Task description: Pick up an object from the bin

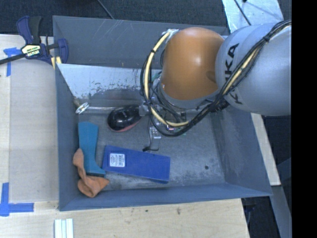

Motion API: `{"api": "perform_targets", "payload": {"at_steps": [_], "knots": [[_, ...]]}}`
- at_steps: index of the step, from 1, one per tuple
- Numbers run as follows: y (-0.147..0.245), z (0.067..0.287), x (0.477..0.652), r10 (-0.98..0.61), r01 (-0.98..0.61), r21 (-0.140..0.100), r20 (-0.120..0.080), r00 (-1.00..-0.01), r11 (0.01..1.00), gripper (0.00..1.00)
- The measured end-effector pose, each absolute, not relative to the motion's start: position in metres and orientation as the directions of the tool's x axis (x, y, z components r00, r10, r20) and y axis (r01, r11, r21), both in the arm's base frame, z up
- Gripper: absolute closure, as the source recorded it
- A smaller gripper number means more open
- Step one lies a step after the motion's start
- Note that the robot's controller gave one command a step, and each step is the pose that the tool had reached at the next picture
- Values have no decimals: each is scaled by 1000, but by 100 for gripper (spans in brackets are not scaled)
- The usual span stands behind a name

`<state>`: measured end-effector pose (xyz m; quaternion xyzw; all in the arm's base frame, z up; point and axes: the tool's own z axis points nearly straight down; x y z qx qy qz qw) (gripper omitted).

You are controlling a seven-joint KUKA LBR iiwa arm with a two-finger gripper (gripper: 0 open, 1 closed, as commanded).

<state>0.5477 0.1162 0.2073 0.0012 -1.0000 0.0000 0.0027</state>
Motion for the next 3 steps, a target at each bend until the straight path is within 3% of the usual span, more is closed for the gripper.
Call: {"api": "perform_targets", "payload": {"at_steps": [1, 2, 3], "knots": [[116, 212, 549, 0, 0, 1, -3, -1000, 1000, 0], [137, 147, 526, -45, -45, 1, -7, -999, 999, 0], [155, 136, 502, -60, -60, 0, 0, -998, 998, 0]]}}
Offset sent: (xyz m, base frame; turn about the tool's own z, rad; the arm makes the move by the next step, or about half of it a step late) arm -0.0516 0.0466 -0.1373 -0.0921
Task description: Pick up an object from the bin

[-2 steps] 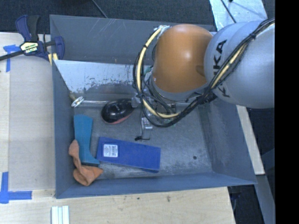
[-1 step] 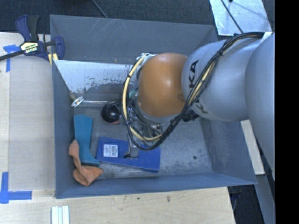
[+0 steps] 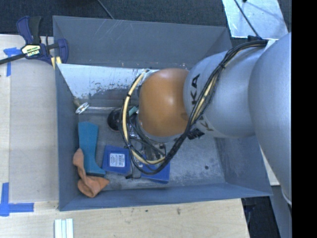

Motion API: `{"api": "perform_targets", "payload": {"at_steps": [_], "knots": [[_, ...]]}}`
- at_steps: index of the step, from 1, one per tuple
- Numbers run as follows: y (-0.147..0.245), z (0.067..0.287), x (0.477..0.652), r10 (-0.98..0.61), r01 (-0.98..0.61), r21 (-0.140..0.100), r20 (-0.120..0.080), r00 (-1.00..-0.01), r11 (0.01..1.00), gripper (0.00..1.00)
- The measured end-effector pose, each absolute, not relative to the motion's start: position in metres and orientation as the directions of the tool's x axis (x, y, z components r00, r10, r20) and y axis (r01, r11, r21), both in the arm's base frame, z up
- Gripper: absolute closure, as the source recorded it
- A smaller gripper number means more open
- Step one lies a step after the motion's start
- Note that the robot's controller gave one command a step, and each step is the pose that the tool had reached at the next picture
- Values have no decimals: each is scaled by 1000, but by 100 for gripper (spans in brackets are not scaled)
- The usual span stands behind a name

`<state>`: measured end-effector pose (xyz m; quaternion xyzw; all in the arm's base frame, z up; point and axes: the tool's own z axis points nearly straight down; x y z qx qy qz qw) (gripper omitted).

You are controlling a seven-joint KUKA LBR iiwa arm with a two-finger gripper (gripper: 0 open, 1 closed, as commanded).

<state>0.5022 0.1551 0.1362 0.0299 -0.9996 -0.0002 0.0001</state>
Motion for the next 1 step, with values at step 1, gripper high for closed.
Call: {"api": "perform_targets", "payload": {"at_steps": [1], "knots": [[167, 148, 511, -49, -49, 2, -5, -999, 999, 0]]}}
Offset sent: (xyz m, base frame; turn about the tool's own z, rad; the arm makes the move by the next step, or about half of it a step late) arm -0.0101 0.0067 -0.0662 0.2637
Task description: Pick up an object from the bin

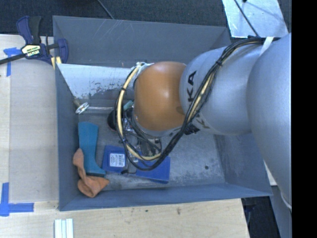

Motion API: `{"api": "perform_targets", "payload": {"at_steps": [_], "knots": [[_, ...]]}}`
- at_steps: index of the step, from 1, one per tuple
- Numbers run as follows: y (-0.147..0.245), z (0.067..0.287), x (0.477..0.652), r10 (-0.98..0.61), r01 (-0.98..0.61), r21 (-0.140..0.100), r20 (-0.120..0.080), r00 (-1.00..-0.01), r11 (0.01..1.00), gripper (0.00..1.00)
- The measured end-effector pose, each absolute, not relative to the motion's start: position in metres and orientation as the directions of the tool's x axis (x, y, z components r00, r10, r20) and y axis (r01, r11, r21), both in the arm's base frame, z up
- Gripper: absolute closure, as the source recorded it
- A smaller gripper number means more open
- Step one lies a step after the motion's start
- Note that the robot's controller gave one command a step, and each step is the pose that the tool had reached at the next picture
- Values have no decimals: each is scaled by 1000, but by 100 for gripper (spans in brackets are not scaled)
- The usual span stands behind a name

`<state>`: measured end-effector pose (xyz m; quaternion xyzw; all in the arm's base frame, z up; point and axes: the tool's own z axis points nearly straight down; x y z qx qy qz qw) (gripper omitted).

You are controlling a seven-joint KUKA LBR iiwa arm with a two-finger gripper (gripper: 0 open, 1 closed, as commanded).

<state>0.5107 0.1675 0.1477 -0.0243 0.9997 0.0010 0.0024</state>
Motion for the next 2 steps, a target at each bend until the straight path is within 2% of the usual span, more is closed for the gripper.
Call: {"api": "perform_targets", "payload": {"at_steps": [1, 2], "knots": [[163, 92, 499, 140, 140, 3, -7, -990, 990, 0], [163, 71, 519, -2, -2, 0, -3, -1000, 1000, 100]]}}
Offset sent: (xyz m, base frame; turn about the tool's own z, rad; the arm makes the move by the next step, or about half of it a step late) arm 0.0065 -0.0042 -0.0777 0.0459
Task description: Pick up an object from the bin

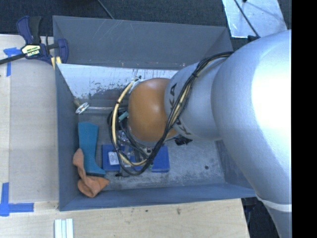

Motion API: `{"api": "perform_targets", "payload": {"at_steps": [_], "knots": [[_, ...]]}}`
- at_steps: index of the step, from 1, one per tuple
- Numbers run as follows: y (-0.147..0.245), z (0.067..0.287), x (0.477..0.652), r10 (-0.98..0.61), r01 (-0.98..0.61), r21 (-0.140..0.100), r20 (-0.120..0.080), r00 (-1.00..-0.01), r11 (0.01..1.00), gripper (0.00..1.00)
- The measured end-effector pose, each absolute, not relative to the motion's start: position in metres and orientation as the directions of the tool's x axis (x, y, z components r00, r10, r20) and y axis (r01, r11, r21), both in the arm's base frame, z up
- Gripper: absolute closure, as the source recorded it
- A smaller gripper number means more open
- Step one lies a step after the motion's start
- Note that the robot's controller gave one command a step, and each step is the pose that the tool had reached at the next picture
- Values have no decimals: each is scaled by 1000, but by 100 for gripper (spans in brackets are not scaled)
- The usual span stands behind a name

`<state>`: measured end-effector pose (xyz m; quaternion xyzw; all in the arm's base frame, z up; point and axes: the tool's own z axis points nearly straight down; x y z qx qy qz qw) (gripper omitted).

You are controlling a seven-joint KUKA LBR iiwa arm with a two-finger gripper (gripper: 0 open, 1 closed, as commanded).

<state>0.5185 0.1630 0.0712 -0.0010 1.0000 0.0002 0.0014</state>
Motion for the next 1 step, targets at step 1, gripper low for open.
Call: {"api": "perform_targets", "payload": {"at_steps": [1], "knots": [[163, 71, 519, -1, -1, 1, -3, -1000, 1000, 100]]}}
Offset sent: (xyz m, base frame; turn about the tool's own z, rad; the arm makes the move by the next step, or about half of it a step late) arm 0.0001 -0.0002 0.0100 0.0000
